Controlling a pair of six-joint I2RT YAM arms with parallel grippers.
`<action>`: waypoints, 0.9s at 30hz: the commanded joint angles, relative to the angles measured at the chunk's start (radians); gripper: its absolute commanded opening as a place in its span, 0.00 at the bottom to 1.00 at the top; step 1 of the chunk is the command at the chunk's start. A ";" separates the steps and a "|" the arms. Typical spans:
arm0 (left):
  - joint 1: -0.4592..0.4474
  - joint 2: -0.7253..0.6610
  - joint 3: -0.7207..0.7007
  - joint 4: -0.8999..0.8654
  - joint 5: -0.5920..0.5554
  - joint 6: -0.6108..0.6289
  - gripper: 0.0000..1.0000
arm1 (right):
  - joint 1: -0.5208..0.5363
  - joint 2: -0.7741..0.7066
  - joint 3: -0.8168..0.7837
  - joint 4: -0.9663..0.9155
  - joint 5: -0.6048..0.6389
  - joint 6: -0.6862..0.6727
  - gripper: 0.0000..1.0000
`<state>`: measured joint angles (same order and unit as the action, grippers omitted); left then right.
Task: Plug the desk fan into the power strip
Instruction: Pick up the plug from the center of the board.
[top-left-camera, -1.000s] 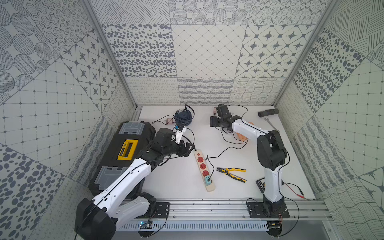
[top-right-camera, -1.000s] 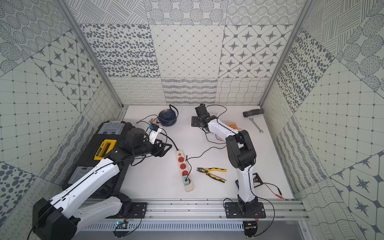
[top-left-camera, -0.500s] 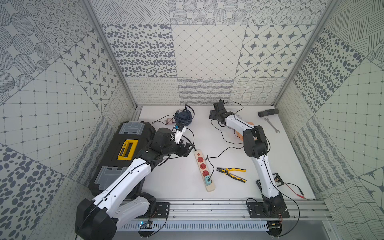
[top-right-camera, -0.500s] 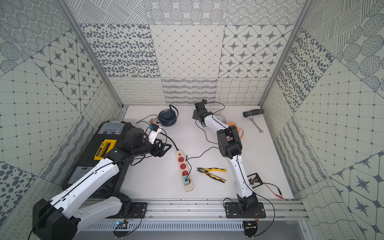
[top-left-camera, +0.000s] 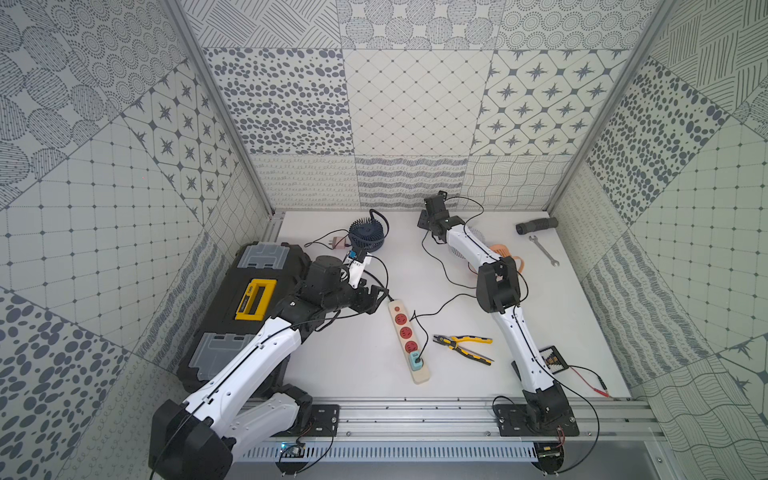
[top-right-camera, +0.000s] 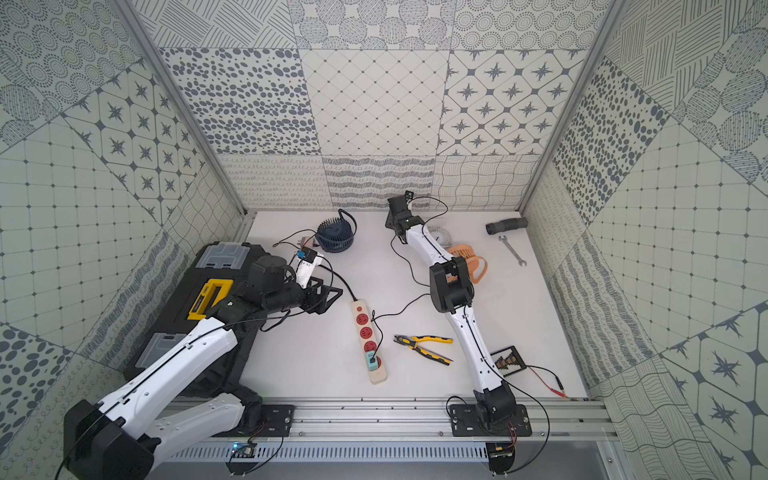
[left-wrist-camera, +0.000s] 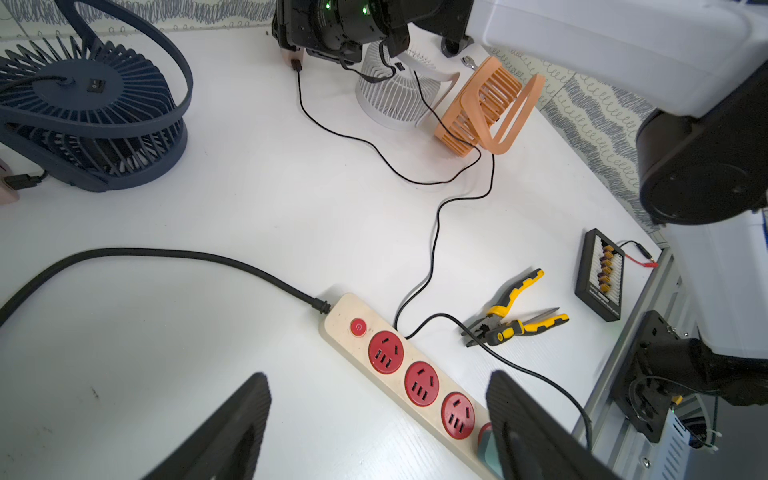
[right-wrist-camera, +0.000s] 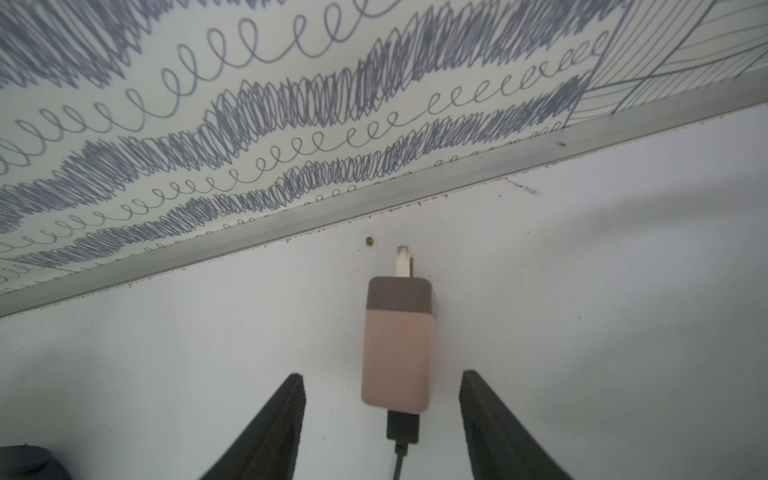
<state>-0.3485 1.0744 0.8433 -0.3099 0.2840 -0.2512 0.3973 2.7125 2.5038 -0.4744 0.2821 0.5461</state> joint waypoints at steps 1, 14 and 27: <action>0.008 -0.014 0.000 0.031 0.017 0.010 0.85 | -0.019 0.017 0.012 -0.014 0.008 0.041 0.61; 0.008 -0.034 -0.003 0.034 0.024 -0.003 0.85 | -0.040 0.085 0.122 -0.076 -0.109 0.050 0.53; 0.009 -0.035 -0.004 0.029 0.012 -0.002 0.85 | -0.037 0.063 0.109 -0.078 -0.113 -0.014 0.30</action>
<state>-0.3420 1.0435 0.8398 -0.3096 0.2867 -0.2558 0.3538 2.7880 2.6091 -0.5583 0.1585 0.5819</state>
